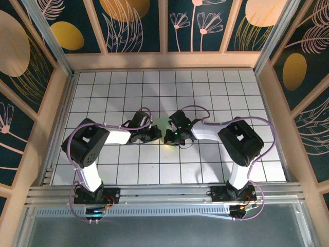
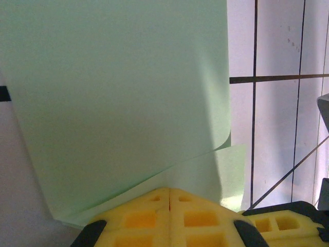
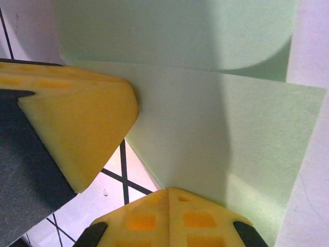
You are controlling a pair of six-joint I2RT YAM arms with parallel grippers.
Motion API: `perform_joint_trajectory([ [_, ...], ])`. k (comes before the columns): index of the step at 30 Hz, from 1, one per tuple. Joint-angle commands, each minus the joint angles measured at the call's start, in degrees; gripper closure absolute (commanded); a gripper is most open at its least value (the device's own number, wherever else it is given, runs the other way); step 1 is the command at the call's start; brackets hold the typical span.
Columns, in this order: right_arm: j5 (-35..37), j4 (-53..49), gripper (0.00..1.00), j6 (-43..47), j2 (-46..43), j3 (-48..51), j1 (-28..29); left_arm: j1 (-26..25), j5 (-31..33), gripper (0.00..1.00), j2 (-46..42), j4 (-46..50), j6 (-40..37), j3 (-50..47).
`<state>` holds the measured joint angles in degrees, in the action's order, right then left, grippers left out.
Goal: Fold a paper plane with a square sheet of paper (fold left side to right side)
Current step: Third fold the triangle at the center of the table.
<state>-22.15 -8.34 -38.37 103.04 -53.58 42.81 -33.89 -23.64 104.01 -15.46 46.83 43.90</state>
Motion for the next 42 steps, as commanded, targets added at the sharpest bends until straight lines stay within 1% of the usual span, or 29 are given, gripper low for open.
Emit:
perform_joint_trajectory([
  [1, 0.79, -4.99, 1.0, -0.93, -0.36, 3.01, 0.7, 0.47, 7.0, 1.0, 3.79, 9.38, 0.33, -1.53],
  [14, -0.76, -5.0, 1.0, -2.62, -3.11, 7.63, 0.61, 0.47, 7.73, 1.0, 4.39, 10.18, 1.16, -1.23],
  [34, -5.79, -2.13, 1.0, -5.48, -5.59, 12.36, 0.61, 0.46, 7.73, 1.0, 4.9, 10.81, 1.42, -0.43],
  [38, -3.69, -3.56, 1.0, -4.04, -8.57, 10.14, 0.2, 0.41, 7.6, 1.0, 4.9, 10.8, 1.27, -0.39],
  [42, -3.16, -4.15, 1.0, -1.85, -10.8, 7.16, -1.39, 0.48, 7.38, 1.0, 4.88, 10.81, 0.87, -0.26],
])
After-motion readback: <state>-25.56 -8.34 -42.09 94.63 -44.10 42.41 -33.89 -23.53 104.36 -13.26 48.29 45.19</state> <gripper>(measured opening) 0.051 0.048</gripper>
